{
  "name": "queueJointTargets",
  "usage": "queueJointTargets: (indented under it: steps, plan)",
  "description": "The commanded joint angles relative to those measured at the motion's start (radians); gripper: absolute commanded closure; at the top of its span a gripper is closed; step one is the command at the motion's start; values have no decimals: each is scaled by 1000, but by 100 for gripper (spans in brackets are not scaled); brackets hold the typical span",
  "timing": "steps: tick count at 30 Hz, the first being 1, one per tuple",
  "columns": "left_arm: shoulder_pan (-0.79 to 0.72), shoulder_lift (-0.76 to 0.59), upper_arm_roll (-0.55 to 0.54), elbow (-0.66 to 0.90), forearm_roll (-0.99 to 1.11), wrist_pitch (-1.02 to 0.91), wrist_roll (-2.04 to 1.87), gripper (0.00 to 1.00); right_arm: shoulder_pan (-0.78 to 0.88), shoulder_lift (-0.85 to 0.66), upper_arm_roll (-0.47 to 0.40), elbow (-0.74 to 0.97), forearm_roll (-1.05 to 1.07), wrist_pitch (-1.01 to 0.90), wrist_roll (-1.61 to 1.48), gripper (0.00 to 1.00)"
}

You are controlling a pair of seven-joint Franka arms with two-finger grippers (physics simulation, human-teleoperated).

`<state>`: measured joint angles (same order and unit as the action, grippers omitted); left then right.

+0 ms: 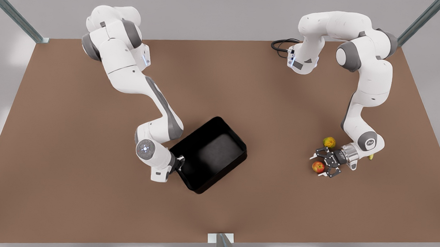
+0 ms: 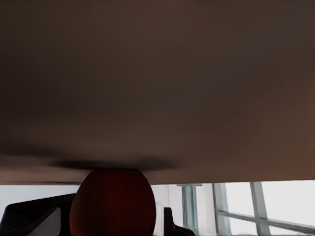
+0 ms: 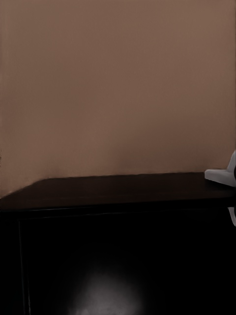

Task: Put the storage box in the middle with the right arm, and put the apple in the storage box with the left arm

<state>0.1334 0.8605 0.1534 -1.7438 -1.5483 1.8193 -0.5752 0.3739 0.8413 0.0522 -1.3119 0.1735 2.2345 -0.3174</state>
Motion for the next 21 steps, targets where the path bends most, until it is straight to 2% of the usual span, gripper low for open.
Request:
queueJointTargets:
  steps: [1,5,7,8,9,10,11,21]
  plan:
    - [0,0,0,0,-32,0,0,0,0,8,0,8,-2,4,1,79]
    - [0,6,2,1,-49,11,-2,1,16,67,6,63,-2,25,35,79]
    - [0,8,2,1,-58,14,-11,18,16,73,21,69,-2,28,37,79]
    - [0,11,2,3,-59,14,-12,33,16,73,21,69,-2,28,37,79]
    - [0,11,2,4,-59,14,-15,42,16,81,21,71,-2,30,37,63]
    - [0,12,2,7,-59,17,-12,43,16,81,21,71,-2,31,37,28]
    - [0,14,2,7,-59,17,-12,43,16,81,21,69,-2,33,34,0]
    - [0,-3,12,29,-55,9,-83,45,10,71,21,105,-2,-12,35,0]
